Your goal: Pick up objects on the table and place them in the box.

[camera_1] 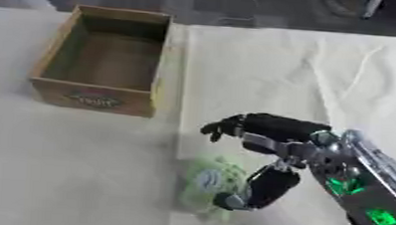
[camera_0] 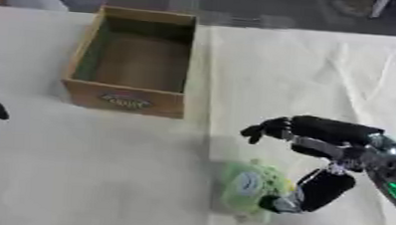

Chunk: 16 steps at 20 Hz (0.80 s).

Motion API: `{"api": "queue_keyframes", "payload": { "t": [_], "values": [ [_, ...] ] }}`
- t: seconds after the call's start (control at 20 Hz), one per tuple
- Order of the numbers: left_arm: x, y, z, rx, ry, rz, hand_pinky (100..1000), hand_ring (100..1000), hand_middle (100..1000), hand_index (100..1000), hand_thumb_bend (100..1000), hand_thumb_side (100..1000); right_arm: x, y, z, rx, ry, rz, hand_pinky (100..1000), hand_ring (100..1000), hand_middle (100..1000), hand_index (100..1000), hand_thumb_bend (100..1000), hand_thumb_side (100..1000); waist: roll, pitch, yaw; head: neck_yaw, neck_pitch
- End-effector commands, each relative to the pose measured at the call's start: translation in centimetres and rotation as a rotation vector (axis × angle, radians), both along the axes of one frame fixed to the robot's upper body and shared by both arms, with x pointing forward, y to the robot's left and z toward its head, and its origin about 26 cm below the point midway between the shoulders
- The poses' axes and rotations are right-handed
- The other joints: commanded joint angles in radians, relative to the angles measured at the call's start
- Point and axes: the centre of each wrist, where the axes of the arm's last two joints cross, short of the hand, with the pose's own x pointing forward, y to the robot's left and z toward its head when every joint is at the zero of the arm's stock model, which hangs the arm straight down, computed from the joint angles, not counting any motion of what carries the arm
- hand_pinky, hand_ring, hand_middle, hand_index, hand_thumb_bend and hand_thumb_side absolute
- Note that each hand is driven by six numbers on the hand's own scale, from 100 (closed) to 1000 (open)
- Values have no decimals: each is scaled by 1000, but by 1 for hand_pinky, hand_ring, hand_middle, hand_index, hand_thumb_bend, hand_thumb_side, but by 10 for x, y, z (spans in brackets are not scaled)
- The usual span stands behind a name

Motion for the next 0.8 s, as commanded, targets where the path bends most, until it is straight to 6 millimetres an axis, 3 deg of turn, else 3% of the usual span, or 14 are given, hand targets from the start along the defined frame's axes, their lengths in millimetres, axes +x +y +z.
{"api": "queue_keyframes", "payload": {
  "t": [0.05, 0.5, 0.8],
  "values": [
    [-1, 2, 8, 21, -28, 2, 307, 364, 386, 636, 100, 943, -4, -2, 0, -14, -10, -40, 997, 993, 862, 1000, 522, 356, 2, -16, 3, -4, -11],
    [-1, 1, 9, 23, -31, -5, 306, 365, 386, 635, 100, 940, 0, 0, -22, -85, 12, -56, 985, 986, 851, 1000, 589, 370, -1, -12, 11, -10, -10],
    [0, 0, 10, 24, -31, -10, 306, 365, 386, 635, 100, 941, 7, 1, -32, -111, -48, -103, 971, 979, 814, 1000, 559, 407, -2, -10, 16, -12, -11]
  ]
}}
